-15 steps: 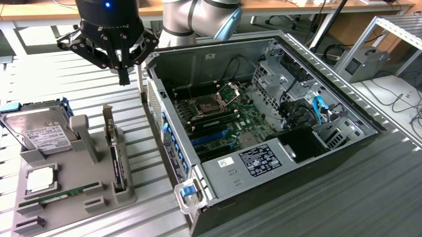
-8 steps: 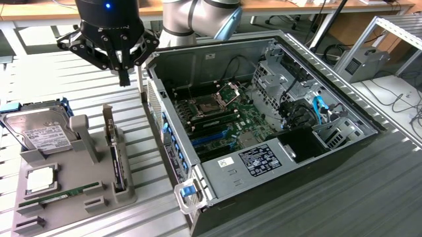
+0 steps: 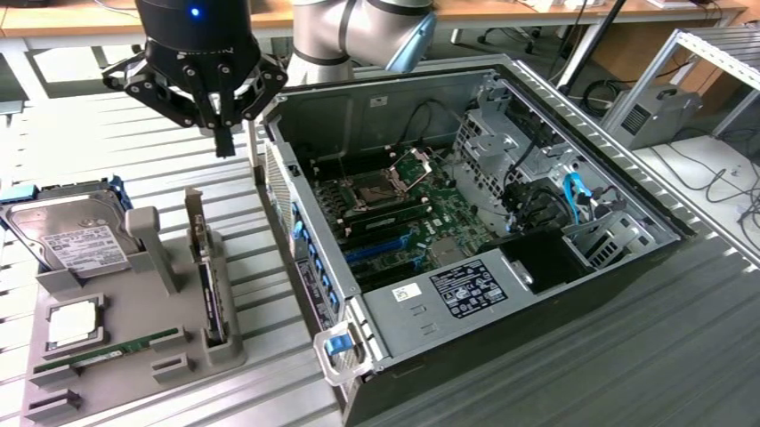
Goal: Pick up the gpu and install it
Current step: 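Reach for the gpu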
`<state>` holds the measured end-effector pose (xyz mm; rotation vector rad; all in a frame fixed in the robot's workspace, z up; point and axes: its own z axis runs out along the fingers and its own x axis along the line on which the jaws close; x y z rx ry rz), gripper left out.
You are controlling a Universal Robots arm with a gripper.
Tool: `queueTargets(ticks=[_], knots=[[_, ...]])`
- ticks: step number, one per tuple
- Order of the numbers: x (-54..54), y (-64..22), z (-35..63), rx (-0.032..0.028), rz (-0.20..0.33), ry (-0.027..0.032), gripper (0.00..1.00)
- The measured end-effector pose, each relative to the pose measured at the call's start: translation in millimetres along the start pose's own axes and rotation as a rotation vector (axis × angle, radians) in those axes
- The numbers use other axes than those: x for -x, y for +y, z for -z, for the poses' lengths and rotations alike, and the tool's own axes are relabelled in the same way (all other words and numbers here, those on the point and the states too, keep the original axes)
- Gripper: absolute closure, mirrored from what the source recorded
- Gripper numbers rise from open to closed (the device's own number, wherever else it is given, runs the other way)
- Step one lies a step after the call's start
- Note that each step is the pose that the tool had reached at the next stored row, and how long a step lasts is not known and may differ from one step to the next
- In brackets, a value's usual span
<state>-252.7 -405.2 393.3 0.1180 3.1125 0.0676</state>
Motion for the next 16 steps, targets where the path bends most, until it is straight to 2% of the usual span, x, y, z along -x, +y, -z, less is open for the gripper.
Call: queueTargets(ticks=[16], knots=[[0.3, -4.5, 0.2, 0.0000, 0.000, 0.0000, 0.89]])
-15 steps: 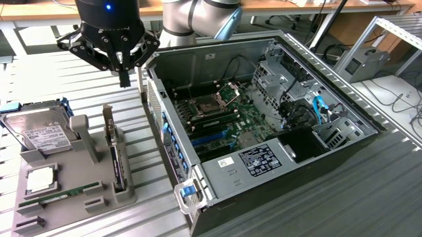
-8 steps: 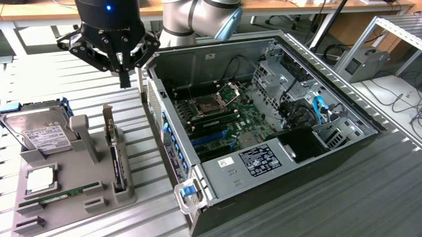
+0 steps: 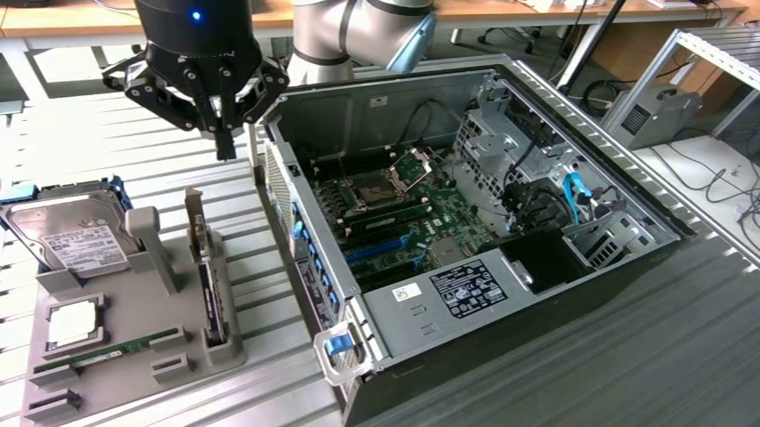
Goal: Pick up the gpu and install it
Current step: 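Reach for the gpu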
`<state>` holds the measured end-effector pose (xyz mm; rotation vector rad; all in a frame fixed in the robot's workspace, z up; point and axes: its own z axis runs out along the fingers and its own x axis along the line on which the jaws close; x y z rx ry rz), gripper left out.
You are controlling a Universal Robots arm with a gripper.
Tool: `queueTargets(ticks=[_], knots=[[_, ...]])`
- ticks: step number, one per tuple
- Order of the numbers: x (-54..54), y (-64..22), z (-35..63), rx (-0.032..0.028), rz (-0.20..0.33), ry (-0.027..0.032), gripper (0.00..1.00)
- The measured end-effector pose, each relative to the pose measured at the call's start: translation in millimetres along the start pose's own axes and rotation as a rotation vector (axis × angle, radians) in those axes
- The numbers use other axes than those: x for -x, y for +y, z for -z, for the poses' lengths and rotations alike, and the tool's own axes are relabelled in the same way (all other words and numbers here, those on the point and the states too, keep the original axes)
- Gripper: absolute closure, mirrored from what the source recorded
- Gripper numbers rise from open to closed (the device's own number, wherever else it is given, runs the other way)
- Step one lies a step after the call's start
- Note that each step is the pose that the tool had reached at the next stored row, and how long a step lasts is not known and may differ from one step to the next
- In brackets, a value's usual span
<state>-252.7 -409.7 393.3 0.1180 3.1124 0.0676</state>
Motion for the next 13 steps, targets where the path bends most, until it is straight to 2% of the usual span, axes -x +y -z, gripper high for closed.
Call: queueTargets(ticks=[13], knots=[[0.3, -3.2, 0.1, 0.0000, 0.000, 0.0000, 0.89]])
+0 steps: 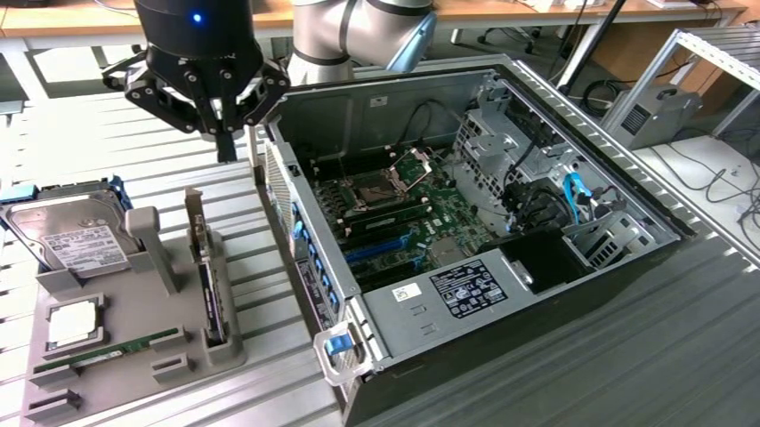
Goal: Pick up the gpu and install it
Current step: 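Reach for the gpu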
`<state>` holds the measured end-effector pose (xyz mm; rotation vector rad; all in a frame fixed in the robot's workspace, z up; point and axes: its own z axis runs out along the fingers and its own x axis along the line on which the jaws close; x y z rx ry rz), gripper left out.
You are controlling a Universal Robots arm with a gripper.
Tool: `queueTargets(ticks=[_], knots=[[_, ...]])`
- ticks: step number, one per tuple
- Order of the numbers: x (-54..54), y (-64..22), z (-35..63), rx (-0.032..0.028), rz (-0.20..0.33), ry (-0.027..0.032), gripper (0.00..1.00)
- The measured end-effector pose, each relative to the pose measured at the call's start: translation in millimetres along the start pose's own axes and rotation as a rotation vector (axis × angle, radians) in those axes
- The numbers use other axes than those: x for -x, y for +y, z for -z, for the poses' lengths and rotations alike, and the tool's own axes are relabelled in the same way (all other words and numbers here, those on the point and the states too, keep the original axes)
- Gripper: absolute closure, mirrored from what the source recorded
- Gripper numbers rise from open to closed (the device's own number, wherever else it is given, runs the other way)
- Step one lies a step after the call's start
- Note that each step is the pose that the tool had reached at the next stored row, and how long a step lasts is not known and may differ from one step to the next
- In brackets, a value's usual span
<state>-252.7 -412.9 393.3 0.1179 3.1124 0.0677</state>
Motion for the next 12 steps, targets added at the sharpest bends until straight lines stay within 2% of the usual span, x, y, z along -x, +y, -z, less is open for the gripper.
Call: queueTargets(ticks=[12], knots=[[0.2, -3.3, 0.1, 0.0000, 0.000, 0.0000, 0.89]])
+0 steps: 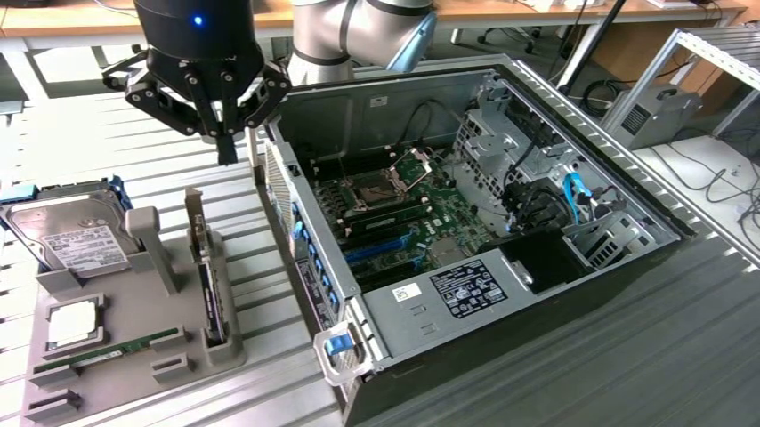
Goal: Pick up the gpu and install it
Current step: 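Reach for the gpu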
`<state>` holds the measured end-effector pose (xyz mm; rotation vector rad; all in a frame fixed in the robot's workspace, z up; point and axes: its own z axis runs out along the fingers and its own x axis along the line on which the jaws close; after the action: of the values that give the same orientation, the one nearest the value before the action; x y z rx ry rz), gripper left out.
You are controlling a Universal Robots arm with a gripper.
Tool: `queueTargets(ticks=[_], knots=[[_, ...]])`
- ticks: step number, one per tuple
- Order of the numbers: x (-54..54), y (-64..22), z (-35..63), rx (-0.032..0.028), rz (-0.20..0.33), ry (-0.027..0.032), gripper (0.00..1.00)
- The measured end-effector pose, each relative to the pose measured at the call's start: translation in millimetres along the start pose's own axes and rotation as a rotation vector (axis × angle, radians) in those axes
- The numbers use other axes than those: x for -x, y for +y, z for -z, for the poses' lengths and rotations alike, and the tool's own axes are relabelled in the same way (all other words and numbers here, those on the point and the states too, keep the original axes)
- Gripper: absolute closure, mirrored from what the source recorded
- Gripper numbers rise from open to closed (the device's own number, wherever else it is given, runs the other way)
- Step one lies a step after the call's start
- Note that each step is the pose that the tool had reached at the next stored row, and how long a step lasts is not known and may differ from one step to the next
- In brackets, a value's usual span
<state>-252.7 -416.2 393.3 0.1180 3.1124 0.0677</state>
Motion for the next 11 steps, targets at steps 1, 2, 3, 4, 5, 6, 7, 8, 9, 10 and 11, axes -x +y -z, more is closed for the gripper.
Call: queueTargets(ticks=[1, 2, 3, 4, 5, 6, 7, 8, 9, 10, 11], knots=[[0.0, -0.2, 0.0, 0.0000, 0.000, 0.0000, 0.89], [0.0, -0.4, 0.0, 0.0000, 0.000, 0.0000, 0.89], [0.0, -0.6, 0.0, 0.0000, 0.000, 0.0000, 0.89], [0.0, -0.8, 0.0, 0.0000, 0.000, 0.0000, 0.89], [0.1, -1.1, 0.1, 0.0000, 0.000, 0.0000, 0.89], [0.1, -1.2, 0.1, -0.0001, 0.000, 0.0001, 0.89], [0.1, -2.1, 0.1, 0.0000, 0.000, 0.0000, 0.89], [0.2, -3.0, 0.1, 0.0000, 0.000, 0.0000, 0.89], [0.2, -3.2, 0.1, 0.0000, 0.000, 0.0000, 0.89], [0.2, -3.3, 0.1, 0.0000, 0.000, 0.0000, 0.89], [0.3, -3.5, 0.1, 0.0000, 0.000, 0.0000, 0.89]])
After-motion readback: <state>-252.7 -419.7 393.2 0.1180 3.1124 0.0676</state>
